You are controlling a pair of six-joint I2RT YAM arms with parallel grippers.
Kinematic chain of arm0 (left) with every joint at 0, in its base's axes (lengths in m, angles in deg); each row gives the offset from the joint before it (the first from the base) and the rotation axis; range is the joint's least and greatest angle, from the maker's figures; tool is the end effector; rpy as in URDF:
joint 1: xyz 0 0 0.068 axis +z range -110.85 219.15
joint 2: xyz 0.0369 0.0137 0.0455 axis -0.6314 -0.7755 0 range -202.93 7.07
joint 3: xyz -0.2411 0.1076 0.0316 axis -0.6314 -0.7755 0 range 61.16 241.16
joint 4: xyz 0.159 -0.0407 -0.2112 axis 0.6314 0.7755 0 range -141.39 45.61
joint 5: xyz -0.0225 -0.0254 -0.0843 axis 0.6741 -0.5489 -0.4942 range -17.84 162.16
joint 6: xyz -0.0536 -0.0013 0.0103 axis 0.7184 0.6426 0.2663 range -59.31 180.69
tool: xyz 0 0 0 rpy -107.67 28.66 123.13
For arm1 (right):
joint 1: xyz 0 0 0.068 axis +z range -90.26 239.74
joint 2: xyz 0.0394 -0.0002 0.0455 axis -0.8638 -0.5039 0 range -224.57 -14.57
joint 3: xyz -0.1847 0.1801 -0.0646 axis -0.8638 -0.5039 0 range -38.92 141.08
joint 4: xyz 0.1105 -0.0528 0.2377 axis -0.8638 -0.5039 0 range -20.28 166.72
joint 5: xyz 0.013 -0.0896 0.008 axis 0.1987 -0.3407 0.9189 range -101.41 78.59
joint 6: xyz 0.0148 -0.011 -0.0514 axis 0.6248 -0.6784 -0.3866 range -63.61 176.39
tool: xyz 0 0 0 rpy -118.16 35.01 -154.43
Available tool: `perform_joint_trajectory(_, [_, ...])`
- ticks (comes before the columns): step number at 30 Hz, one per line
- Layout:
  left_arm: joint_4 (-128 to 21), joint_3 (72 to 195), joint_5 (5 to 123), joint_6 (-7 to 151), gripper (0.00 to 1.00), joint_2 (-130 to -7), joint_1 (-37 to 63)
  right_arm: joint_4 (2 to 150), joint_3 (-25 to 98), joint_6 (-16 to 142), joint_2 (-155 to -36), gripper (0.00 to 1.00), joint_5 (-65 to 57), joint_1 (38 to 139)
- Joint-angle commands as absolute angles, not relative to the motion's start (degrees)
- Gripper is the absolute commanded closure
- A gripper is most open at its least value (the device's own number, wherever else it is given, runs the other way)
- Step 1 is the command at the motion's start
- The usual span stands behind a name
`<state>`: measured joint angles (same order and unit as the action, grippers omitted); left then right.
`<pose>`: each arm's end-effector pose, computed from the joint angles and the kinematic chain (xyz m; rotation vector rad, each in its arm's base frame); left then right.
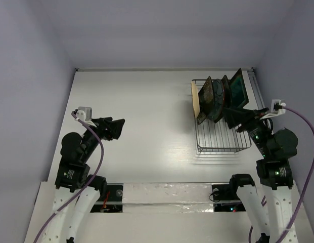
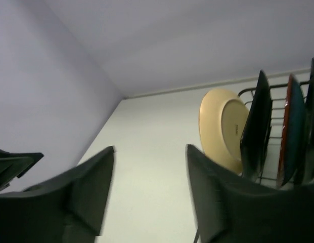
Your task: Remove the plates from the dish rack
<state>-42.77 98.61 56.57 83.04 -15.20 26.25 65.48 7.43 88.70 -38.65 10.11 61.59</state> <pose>0.1125 -0.0358 0.3470 0.1046 1.4953 -0.6966 0.1009 0.0167 0.3897 0.0562 1.4326 0.7518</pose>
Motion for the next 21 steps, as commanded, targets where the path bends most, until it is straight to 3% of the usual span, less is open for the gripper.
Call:
perform_joint_trajectory(1, [-44.4,100.3,55.3,82.0,0.36,-16.6,26.1,67.8,9.3,87.2,-40.8,0.31,14.8,61.2])
perform_joint_trajectory(3, [-44.4,100.2,55.3,82.0,0.35,-16.4,26.1,67.4,9.4,87.0,-41.8,0.34,14.5,61.2])
perform_joint_trajectory(4, [-44.6,99.9,55.3,82.1,0.36,-16.1,26.1,67.7,9.4,87.0,-42.3,0.43,14.8,61.2])
perform_joint_trajectory(5, [-44.7,99.9,55.4,82.1,0.36,-15.9,26.1,67.7,9.6,87.1,-43.0,0.71,15.1,61.2])
perform_joint_trajectory(8, [-45.0,99.6,55.3,82.7,0.39,-15.6,26.1,67.7,10.9,86.3,-47.4,1.0,14.6,64.0])
perform_joint_trajectory(12, [-45.2,99.2,55.7,83.2,0.63,-15.9,26.1,64.8,14.9,82.5,-55.5,1.0,1.9,75.2])
perform_joint_trajectory(13, [-45.1,99.3,56.3,83.3,0.78,-16.0,26.1,63.0,16.1,81.7,-57.2,1.0,-1.4,81.1])
perform_joint_trajectory(15, [-44.1,99.4,58.4,83.5,0.96,-16.1,26.1,61.2,20.2,79.7,-62.8,1.0,-10.6,86.2])
perform_joint_trajectory(17, [-43.3,99.7,59.5,83.6,1.0,-16.6,26.1,59.4,24.1,77.9,-68.4,0.97,-16.2,90.7])
perform_joint_trajectory(19, [-43.3,99.7,60.3,83.6,1.0,-16.5,26.1,57.6,26.6,76.6,-72.3,0.79,-20.8,92.3])
perform_joint_trajectory(20, [-43.0,99.7,60.6,83.6,1.0,-16.3,26.1,56.7,27.9,75.4,-74.3,0.56,-22.4,92.9])
perform_joint_trajectory(21, [-43.0,99.7,61.2,83.5,1.0,-16.2,26.1,55.8,30.7,74.9,-78.3,0.45,-26.7,93.9])
